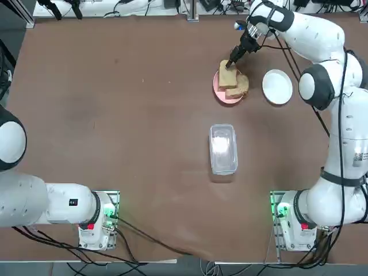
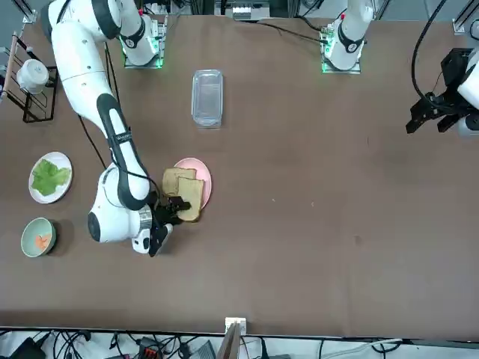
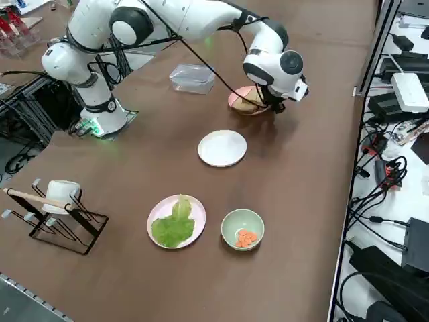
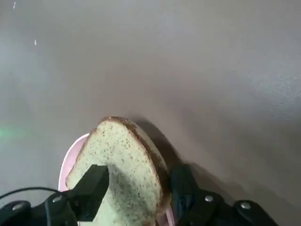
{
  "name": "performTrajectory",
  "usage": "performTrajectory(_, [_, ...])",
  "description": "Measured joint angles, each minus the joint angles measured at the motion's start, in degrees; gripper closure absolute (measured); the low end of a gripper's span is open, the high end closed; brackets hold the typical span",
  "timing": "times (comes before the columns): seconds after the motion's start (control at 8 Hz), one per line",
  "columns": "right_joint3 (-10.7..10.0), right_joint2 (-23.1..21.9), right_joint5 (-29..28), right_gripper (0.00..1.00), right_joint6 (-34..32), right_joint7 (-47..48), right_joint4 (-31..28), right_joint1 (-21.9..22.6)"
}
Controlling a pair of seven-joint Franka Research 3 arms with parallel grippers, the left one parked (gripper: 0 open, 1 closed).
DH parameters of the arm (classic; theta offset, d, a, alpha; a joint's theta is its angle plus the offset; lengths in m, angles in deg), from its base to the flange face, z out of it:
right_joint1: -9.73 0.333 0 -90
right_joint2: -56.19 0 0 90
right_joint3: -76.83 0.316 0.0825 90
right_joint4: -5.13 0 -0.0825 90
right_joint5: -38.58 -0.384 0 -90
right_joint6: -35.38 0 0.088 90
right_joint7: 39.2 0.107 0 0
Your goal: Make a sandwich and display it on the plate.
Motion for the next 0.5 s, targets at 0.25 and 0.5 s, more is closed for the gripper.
performTrajectory(0.25, [0.0,0.0,0.0,0.22,0.0,-0.1,0.0,0.0])
performTrajectory(0.5, [0.0,0.0,0.0,0.28,0.1,-0.1,0.0,-0.1])
